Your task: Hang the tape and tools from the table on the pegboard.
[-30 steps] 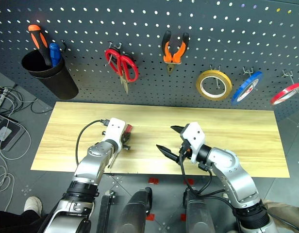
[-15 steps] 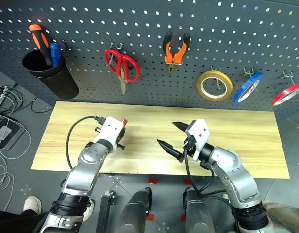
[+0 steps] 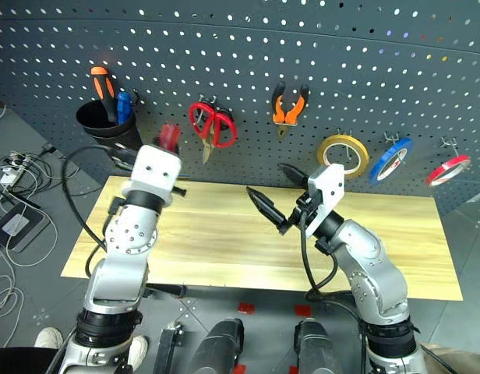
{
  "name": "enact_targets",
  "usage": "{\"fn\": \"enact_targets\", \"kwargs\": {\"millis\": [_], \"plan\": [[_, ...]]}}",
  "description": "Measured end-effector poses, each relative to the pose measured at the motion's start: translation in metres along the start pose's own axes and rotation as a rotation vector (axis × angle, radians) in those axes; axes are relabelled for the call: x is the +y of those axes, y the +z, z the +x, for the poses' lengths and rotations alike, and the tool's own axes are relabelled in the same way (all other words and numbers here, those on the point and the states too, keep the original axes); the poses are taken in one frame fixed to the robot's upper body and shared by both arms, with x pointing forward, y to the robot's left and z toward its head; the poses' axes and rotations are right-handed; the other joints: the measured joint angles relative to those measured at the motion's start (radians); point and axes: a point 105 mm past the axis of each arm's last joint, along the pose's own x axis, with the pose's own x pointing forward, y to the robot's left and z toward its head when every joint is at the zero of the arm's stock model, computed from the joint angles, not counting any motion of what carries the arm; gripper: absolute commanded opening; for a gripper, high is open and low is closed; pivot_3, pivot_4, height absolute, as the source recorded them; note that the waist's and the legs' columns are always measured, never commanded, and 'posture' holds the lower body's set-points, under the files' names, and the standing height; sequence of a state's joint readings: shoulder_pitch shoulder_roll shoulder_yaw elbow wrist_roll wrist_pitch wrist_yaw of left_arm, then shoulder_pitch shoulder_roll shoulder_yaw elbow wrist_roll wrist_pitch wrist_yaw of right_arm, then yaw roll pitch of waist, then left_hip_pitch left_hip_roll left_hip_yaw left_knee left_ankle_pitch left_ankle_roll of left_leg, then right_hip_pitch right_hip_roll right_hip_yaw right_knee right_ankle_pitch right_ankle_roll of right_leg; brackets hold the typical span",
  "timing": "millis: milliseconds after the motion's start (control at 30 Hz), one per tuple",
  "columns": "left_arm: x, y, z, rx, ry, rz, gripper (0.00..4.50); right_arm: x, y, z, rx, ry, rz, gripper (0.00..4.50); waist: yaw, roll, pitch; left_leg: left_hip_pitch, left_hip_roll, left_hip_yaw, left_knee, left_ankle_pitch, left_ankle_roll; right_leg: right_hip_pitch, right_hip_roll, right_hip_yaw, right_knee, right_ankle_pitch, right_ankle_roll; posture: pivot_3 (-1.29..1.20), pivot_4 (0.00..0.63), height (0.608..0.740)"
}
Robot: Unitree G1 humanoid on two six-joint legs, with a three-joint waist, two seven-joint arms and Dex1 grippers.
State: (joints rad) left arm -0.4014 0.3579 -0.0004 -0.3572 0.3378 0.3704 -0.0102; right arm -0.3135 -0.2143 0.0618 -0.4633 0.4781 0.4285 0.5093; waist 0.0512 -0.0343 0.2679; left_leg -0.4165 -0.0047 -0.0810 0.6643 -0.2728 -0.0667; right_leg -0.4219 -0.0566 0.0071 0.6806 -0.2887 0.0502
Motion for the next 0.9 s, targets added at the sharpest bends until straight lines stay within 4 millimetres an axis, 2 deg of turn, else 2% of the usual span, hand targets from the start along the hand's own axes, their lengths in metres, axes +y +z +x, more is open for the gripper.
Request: {"fn": "enact_targets", "kwargs": {"millis": [233,400,533,800,900], "plan": [[0.036,0.047,0.027,-0.163,0.145,0.001,0.92,0.000,0.010,0.008,-0.045,0.000,0.007,4.50,0.011,-0.002,-0.022,0.000,-0.001,0.000,0.001,0.000,0.000,0.001,0.000,0.000,0.000,0.000,0.000,0.19,0.148,0.740],[0.043,0.055,0.052,-0.181,0.206,-0.007,0.92,-0.003,0.021,0.018,-0.091,-0.027,0.013,4.50,0.011,-0.002,-0.036,0.001,-0.001,0.000,0.001,0.000,0.000,0.001,0.001,0.000,0.001,0.000,0.000,0.19,0.144,0.740],[0.055,0.070,0.067,-0.223,0.266,-0.017,0.92,-0.006,0.017,0.019,-0.083,-0.041,0.023,4.50,0.011,-0.004,-0.043,0.001,-0.001,0.001,0.001,0.000,0.000,0.001,0.001,0.000,0.001,0.000,0.000,0.19,0.144,0.740],[0.069,0.070,0.091,-0.231,0.344,-0.017,0.92,-0.006,0.015,0.021,-0.081,-0.046,0.031,4.50,0.007,-0.004,-0.047,0.001,-0.001,0.001,0.002,0.000,0.000,0.000,0.001,0.000,0.002,0.000,0.000,0.18,0.147,0.740],[0.073,0.069,0.094,-0.239,0.360,-0.012,0.92,-0.007,0.016,0.022,-0.086,-0.060,0.031,4.50,0.004,-0.004,-0.047,0.001,-0.001,0.001,0.001,0.000,0.000,0.000,0.001,0.000,0.002,0.000,0.000,0.17,0.153,0.740]]}}
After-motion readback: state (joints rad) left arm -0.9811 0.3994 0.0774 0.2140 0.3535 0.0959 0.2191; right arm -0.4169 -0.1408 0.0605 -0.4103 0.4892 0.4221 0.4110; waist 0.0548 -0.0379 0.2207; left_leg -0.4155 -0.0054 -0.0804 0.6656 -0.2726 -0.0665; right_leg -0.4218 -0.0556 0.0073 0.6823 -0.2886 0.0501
